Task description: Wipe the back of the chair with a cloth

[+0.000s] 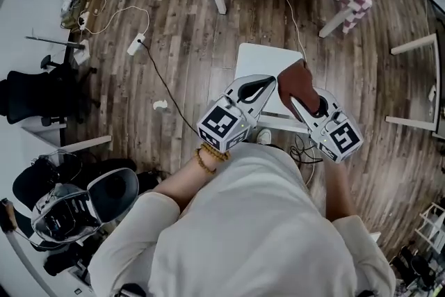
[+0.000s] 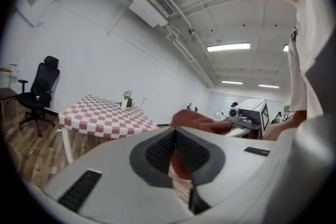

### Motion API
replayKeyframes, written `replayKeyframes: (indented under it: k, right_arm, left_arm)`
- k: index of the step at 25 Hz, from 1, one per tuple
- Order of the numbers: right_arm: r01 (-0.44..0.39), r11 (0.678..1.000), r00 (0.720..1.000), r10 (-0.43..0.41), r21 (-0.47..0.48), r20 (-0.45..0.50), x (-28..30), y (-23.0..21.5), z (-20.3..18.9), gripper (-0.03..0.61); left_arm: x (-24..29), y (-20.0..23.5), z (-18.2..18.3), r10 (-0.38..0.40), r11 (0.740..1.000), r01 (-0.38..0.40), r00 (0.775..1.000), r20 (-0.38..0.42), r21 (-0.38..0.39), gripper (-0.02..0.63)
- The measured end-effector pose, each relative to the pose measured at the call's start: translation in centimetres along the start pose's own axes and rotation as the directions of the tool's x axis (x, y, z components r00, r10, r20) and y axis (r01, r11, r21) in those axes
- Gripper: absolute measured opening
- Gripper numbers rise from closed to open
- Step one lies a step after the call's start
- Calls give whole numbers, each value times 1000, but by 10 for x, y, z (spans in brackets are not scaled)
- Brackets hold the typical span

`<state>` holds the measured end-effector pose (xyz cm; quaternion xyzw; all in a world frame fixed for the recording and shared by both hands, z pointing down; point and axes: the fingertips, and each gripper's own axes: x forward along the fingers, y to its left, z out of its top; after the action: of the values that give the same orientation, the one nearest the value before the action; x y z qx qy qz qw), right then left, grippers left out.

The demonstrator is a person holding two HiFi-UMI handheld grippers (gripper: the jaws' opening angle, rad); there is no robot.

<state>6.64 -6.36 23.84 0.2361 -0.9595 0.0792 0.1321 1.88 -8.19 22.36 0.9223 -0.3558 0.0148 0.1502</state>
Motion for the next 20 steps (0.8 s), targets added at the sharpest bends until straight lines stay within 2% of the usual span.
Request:
replayKeyframes:
  k: [3,8,12,16,20]
  right_arm:
    - [52,999,997,-51,-17,64,5,1,40,94]
    - [133,987,980,-118,-86,163,-12,22,79,94]
    - [188,979,956,-163,-83,245,-27,30,103,94]
    - [225,971,942,-196,-82,271,-29,31,120,92]
    - [229,968,945,-195,-105,262,-27,35,122,92]
  left_arm:
    - [-4,3,27,15,1000,-16,998,53,10,2]
    - [-24,-17,54,41,997,-51,989,143,65,2]
    - [-34,-35,67,48,995,-59,989,137,82,2]
    - [-41,-35,80,57,996,-67,987,148,61,0]
    - [-44,-33,90,47,992,-71,973,225,101,0]
